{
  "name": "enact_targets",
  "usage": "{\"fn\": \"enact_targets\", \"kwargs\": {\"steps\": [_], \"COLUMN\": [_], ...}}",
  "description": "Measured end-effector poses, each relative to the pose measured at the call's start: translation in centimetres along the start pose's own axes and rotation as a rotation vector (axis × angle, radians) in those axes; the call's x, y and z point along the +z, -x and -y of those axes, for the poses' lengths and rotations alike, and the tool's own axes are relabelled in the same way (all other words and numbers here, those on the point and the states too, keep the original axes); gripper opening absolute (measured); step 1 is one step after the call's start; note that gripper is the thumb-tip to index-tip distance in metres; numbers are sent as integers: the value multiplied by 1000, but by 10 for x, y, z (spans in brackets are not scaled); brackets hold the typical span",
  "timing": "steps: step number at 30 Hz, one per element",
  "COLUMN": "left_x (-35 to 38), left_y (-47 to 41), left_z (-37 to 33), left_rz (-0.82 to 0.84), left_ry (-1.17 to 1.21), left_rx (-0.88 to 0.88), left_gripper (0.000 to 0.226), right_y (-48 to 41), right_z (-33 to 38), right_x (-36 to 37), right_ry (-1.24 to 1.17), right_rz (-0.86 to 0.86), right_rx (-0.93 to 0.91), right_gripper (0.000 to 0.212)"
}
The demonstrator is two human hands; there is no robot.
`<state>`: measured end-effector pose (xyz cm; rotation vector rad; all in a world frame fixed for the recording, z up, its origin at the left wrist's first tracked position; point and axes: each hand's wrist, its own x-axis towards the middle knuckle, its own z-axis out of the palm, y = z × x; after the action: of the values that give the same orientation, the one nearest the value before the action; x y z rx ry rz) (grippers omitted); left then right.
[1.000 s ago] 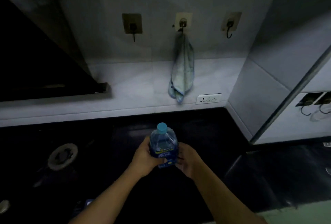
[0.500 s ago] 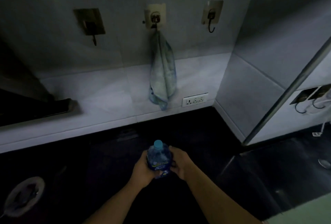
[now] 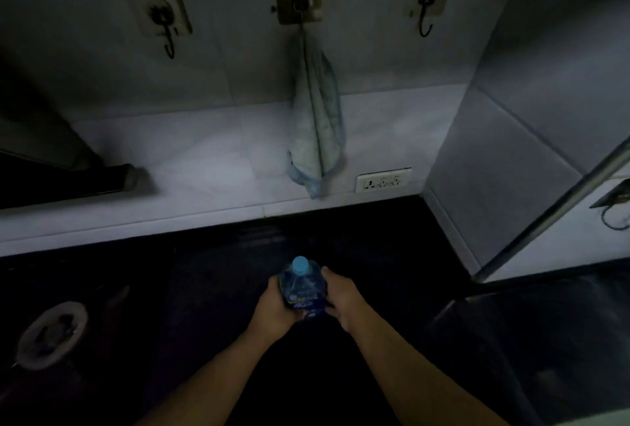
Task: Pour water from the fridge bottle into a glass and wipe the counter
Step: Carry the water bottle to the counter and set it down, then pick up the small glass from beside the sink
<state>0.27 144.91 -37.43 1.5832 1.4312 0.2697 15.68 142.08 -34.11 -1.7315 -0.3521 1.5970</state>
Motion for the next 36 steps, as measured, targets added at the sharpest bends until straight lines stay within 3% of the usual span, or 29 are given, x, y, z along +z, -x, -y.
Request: {"fn": "enact_targets", "kwargs": {"steps": [6, 10, 14, 25, 30, 36], "left_x": [-12, -23, -26, 22, 73, 149], "left_y": [47, 90, 122, 140, 151, 178], "left_z": [-24, -47, -79, -161, -194, -232], "left_rz": [87, -40, -125, -6, 96, 199], "left_ry": [-361, -662, -800, -917, -987, -1002], "left_rx": [-199, -76, 84, 617, 762, 865], "left_gripper": [61, 49, 53, 60, 66, 67], "right_y": [25, 59, 98, 211, 260, 307], "right_z": [-4, 1, 3, -28, -61, -105], "right_x": [-26, -50, -75, -154, -205, -283], "right_ry": [762, 1159, 1347, 1302, 1204, 1082], "right_rz": [-111, -177, -272, -672, -868, -985], "right_rx": [-370, -610, -671, -496, -344, -225], "right_gripper": [35, 46, 52, 44, 54, 57]}}
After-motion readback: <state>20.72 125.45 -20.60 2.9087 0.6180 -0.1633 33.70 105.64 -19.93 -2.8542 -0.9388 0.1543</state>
